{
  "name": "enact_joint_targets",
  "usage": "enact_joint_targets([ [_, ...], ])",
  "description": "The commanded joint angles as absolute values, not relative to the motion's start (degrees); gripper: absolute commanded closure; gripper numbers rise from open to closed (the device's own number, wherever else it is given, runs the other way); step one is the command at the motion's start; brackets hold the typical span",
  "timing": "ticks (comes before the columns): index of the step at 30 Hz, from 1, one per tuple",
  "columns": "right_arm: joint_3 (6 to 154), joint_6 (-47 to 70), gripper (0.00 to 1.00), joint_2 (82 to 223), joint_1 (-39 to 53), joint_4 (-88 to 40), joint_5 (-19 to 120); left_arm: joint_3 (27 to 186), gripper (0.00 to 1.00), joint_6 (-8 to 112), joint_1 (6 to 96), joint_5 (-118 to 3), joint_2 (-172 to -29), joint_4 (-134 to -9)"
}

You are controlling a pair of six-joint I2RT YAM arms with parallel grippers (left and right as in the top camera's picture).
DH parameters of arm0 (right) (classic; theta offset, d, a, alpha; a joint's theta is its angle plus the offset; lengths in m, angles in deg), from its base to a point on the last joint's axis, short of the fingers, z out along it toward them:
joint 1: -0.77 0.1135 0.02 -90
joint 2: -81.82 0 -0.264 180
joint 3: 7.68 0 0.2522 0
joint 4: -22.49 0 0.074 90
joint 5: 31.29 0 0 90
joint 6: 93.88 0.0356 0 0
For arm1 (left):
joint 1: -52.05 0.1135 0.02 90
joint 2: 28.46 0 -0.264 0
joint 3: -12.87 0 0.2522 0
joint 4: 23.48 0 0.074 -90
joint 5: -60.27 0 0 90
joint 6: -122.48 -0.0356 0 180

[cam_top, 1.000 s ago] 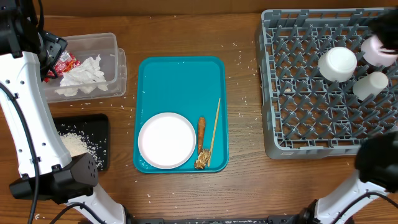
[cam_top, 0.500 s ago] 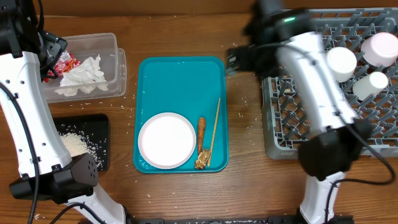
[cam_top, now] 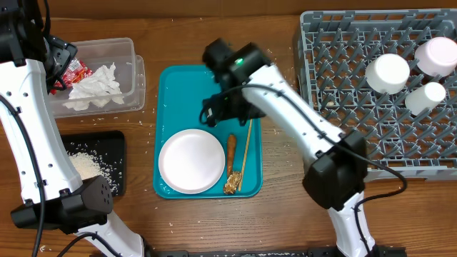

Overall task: Sort waste into correct bins and load items into the dishwasher
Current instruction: 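Grasp the white plate's rim with the right gripper and lift it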

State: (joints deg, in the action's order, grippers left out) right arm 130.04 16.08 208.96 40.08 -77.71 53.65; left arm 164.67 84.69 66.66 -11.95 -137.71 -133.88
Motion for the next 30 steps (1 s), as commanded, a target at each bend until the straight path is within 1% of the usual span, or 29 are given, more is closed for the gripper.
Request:
enact_joint_targets([
  [1, 129.8, 17.3, 0.00, 211.2, 41.8, -76.4, 54.6, 164.6, 0.00, 85.4, 66.3, -11.8, -137.1, -133.9],
  [5, 129.8, 16.2, 0.00, 213.2, 43.6, -75.1, 54.6, 164.6, 0.00, 85.4, 66.3, -11.8, -137.1, -133.9],
  [7, 129.7, 13.2, 0.00, 214.0, 44.3, -74.3, 54.6, 164.6, 0.00, 85.4, 66.3, -11.7, -137.1, -133.9],
  [9, 129.6, 9.2, 0.04, 214.5, 44.7, -72.6, 54.6, 164.6, 0.00, 85.4, 66.3, -11.8, -137.1, -133.9],
  [11, 129.0, 5.0, 0.12, 214.6, 45.1, -70.3, 54.6, 164.6, 0.00, 85.4, 66.3, -11.7, -137.1, -133.9],
  [15, 128.1, -2.8, 0.24, 214.6, 45.8, -66.9, 54.6, 164.6, 0.00, 85.4, 66.3, -11.8, -137.1, -133.9],
  [18, 126.7, -4.0, 0.34, 214.7, 45.8, -63.8, 54.6, 164.6, 0.00, 85.4, 66.3, -11.7, -137.1, -133.9],
  [21, 123.6, -4.4, 0.39, 214.7, 45.8, -59.6, 54.6, 164.6, 0.00, 85.4, 66.3, -11.7, -137.1, -133.9],
  [22, 121.0, -4.4, 0.42, 214.7, 45.8, -56.8, 54.6, 164.6, 0.00, 85.4, 66.3, -11.7, -137.1, -133.9],
  [25, 117.3, -4.3, 0.43, 214.7, 45.8, -54.1, 53.7, 164.6, 0.00, 85.4, 66.3, -11.8, -137.1, -133.9],
  [30, 114.7, -4.1, 0.44, 214.7, 45.8, -53.6, 52.7, 164.6, 0.00, 85.4, 66.3, -11.8, -137.1, -133.9],
])
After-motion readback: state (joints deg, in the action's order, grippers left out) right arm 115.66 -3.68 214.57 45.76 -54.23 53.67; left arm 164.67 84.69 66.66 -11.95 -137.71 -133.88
